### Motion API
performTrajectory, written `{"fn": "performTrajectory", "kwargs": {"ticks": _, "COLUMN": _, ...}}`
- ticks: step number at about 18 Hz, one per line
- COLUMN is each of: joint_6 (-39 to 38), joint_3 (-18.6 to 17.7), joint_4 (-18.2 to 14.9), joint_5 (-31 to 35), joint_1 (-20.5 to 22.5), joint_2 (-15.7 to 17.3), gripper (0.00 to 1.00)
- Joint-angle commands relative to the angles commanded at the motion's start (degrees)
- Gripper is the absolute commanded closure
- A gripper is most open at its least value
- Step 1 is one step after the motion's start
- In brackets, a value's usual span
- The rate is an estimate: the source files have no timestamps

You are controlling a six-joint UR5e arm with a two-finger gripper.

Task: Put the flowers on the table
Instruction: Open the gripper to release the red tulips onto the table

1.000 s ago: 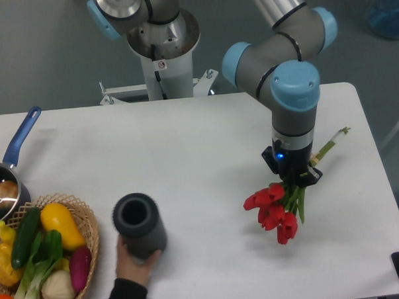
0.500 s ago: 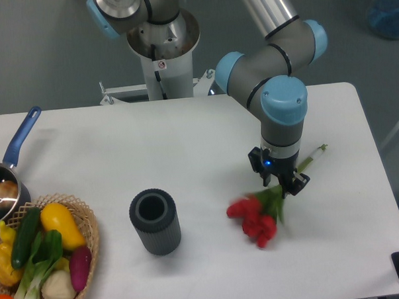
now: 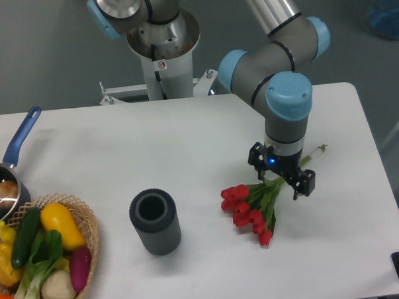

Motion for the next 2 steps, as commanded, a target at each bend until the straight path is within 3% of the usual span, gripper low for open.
{"fn": "performTrajectory", "kwargs": {"ticks": 2, "joint_6": -0.35, "joint_3": 0.0, "joint_4": 0.0, "joint_5": 0.09, "joint_1": 0.0, "joint_2": 0.09, "gripper": 0.0}}
